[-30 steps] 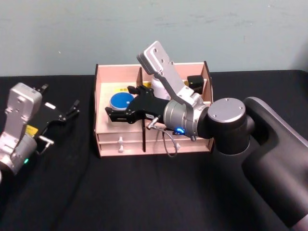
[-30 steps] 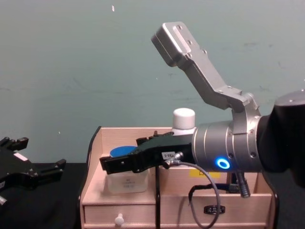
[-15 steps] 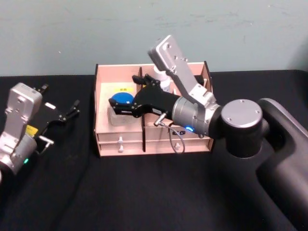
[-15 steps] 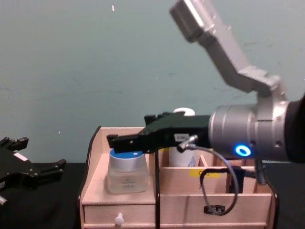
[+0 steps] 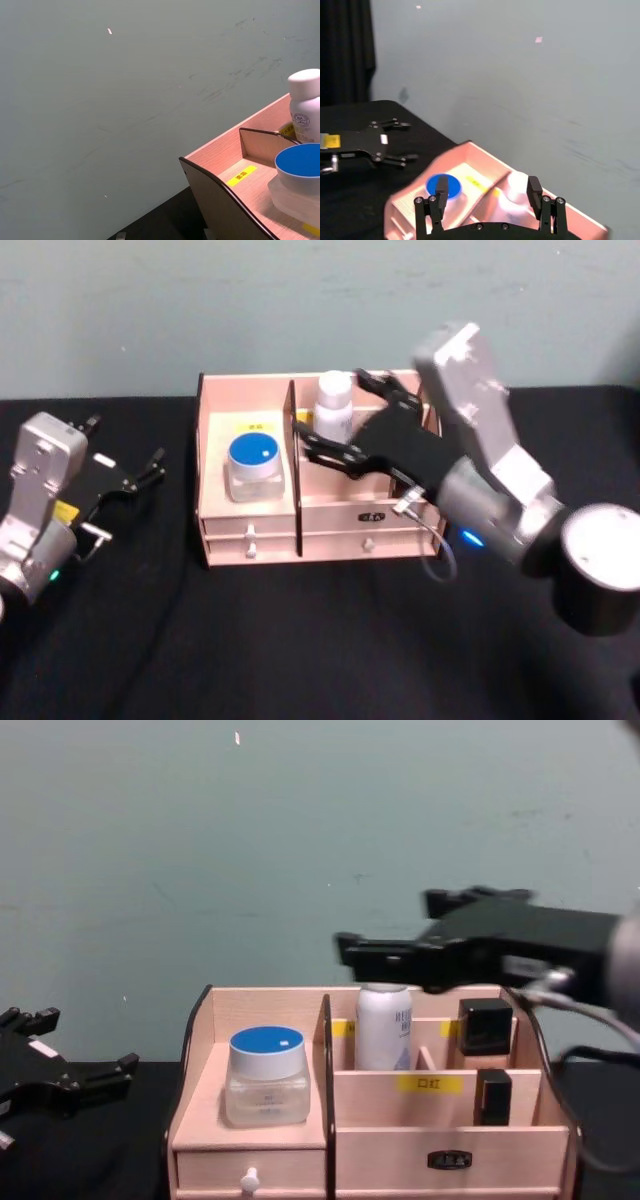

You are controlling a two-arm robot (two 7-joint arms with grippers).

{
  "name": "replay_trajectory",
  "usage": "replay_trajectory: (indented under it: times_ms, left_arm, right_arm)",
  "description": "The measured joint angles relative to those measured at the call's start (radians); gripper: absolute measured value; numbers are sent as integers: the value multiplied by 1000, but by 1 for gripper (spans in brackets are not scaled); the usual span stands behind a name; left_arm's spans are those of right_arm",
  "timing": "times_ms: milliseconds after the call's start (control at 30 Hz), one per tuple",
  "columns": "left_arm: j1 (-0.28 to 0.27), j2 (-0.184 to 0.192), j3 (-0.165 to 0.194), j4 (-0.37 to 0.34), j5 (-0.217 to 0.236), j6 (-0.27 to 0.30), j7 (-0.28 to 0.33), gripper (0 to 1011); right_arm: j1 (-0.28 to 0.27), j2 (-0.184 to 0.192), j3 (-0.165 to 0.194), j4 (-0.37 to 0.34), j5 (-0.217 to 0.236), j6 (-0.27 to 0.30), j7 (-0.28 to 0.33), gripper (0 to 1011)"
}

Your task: Pick up the facial cleanser and watermelon frost from the table and place them into the tiered storage box.

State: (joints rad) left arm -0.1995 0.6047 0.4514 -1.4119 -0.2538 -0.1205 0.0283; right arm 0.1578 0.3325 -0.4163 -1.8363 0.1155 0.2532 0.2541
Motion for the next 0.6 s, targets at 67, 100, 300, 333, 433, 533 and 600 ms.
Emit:
replay_trajectory:
  times_ms: [67,100,300,333,433,533,600]
  left_arm:
    - [0,0,0,0,0,0,0,1001]
    - [0,0,0,0,0,0,0,1001]
    - [0,0,0,0,0,0,0,1001]
    - [0,0,0,0,0,0,0,1001]
    - [0,0,0,0,0,0,0,1001]
    - [0,0,0,0,0,0,0,1001]
    - [0,0,0,0,0,0,0,1001]
  right_arm:
    - [-47,16,30,-37,-8,-13,-22,1002]
    - [-63,20,42,-49,-9,-16,-30,1002]
    - [-166,30,132,-107,-46,-35,-123,1002]
    - [-176,28,143,-110,-50,-36,-135,1002]
    - [-206,12,183,-114,-66,-35,-187,1002]
    - [-220,-5,207,-105,-79,-30,-221,1002]
    - [-224,-20,225,-88,-90,-23,-248,1002]
